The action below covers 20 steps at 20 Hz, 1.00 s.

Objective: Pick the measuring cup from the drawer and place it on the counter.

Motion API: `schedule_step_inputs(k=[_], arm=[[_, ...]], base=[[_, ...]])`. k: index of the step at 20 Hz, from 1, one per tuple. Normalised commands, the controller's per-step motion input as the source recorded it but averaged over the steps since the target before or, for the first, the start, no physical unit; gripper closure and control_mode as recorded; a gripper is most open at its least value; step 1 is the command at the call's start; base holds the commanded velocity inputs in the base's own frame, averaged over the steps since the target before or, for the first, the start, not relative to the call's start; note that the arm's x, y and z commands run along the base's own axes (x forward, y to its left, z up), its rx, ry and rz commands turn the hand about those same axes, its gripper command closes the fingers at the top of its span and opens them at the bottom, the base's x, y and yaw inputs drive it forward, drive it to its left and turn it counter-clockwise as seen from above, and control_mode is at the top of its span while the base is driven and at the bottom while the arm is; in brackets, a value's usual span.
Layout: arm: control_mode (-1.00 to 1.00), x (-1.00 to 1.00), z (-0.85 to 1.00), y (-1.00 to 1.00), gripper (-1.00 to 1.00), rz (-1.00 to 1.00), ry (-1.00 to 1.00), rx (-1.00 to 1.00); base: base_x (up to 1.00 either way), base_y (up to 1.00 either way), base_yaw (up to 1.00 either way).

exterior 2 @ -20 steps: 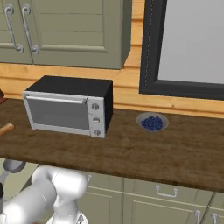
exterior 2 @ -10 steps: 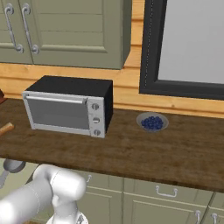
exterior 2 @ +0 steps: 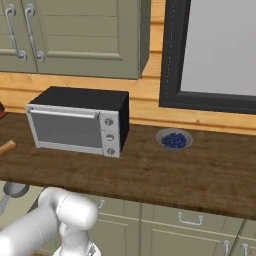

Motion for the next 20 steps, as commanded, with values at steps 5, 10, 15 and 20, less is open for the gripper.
schedule_step_inputs(k=[5,10,15,20], arm=[[-1.0,-0.76,-0.16,0.18,-1.0,0.0,0.02,0.0],[-1.0,-1.0,0.0,0.06,-1.0,0.0,0.0,0.0],[-1.0,-1.0,0.0,0.03,-1.0,0.0,0.0,-0.01],[-1.0,-0.75,0.01,0.05,-1.0,0.0,0.0,-0.02]], base=[[0.0,0.0,0.0],[0.0,0.0,0.0],[0.0,0.0,0.0],[0.0,0.0,0.0]])
